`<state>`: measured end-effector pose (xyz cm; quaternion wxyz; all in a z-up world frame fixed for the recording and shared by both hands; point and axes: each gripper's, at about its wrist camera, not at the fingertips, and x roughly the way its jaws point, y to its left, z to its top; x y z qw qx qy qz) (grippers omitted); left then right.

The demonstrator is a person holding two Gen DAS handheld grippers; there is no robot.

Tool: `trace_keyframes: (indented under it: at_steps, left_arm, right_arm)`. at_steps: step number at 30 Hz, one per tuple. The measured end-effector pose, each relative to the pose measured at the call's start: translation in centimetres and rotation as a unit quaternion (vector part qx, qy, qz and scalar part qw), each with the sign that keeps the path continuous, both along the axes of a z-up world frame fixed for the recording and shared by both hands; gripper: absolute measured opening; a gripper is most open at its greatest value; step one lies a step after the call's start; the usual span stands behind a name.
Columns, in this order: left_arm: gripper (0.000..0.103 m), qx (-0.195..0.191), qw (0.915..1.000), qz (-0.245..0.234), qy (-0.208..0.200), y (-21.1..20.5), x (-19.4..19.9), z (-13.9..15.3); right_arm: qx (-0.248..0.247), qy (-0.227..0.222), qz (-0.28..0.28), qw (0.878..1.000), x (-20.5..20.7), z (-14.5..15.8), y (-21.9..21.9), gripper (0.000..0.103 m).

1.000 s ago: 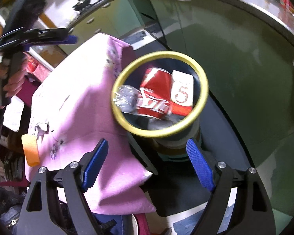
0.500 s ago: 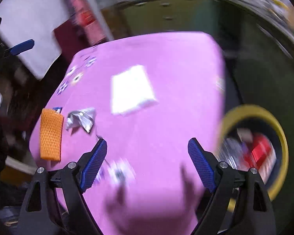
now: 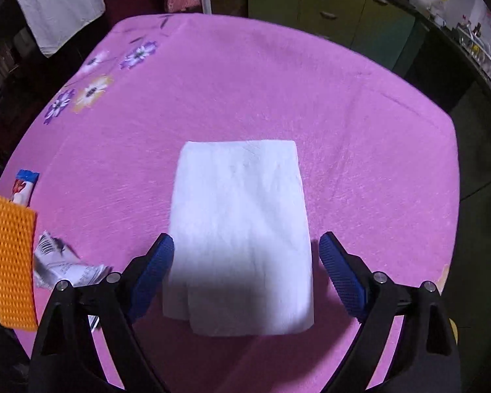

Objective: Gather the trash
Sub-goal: 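Reach the right gripper to the white tissue and pinch it, then carry the tissue over the bin and open the right gripper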

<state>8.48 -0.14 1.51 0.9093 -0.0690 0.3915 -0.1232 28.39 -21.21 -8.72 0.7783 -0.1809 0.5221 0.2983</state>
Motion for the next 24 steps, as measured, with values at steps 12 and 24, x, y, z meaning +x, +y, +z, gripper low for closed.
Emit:
trace_keyframes:
  at_steps: [12, 24]
  left_arm:
    - [0.091, -0.016, 0.9995, -0.015, 0.022, -0.4, 0.6, -2.1]
    - [0.092, -0.007, 0.9992, -0.039, 0.004, -1.7, 0.4, -1.3]
  right_arm:
    - [0.008, 0.008, -0.011, 1.0, -1.8, 0.8, -0.7, 0.007]
    - [0.093, -0.064, -0.097, 0.989, -7.7, 9.0, -9.4, 0.006]
